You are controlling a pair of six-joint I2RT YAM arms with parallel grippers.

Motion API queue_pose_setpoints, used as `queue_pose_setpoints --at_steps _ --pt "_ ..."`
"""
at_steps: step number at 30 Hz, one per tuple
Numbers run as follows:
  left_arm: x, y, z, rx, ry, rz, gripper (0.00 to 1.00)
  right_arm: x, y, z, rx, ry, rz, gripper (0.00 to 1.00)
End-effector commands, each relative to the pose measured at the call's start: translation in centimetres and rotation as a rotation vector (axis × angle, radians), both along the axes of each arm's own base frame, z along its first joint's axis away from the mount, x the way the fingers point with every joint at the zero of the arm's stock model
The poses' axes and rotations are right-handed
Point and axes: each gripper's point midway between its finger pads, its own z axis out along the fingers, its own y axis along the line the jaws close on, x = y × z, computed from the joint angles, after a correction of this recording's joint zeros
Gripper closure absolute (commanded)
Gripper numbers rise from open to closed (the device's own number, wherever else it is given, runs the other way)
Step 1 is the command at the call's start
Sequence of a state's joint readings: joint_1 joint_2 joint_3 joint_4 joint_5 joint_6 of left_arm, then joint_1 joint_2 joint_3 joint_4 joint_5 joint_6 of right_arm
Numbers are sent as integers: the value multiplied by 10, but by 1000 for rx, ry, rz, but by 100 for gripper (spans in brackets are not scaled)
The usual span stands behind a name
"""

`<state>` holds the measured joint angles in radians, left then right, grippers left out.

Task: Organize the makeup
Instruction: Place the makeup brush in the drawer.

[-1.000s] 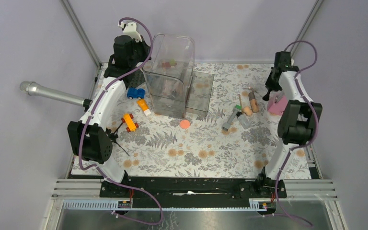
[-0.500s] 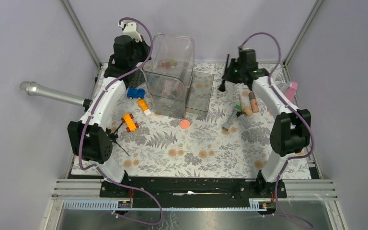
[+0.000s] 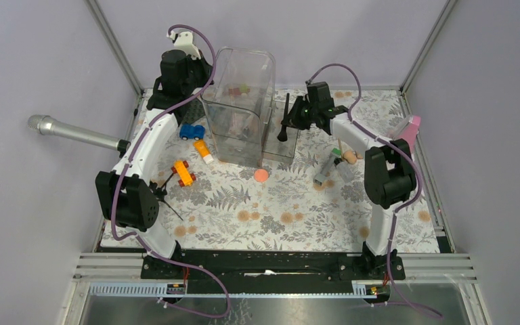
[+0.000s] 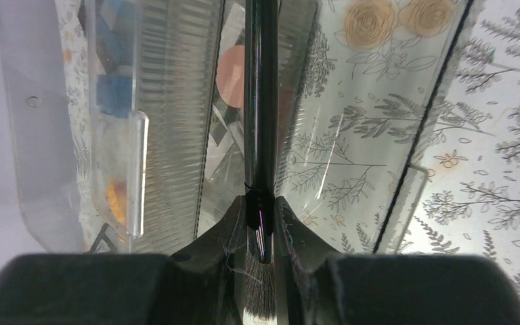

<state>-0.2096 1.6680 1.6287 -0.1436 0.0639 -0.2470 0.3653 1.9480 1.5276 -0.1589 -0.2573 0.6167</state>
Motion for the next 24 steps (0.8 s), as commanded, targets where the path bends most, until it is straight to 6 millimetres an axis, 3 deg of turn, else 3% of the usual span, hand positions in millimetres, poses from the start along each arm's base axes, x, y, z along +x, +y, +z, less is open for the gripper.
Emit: queue_pose_setpoints --at_steps 1,3,4,10,18,21,24 --pt "-18 -14 -68 42 225 -63 94 -4 25 1 58 6 43 95" --pt "-17 -15 -68 42 225 -64 94 -6 28 0 54 8 49 92" --pt "-18 -15 -68 42 225 -64 94 -6 27 0 50 6 47 86" --pt "-18 -15 -67 39 223 -67 94 1 14 20 -21 -59 19 67" --pt "-19 -15 -66 37 223 -68 94 -4 -9 34 -115 -88 -33 61" --pt "-19 -15 -67 37 224 -67 94 -8 -29 38 -190 -103 -92 61" --pt "-19 -16 -66 36 222 -69 94 -12 -67 41 -306 -109 -187 60"
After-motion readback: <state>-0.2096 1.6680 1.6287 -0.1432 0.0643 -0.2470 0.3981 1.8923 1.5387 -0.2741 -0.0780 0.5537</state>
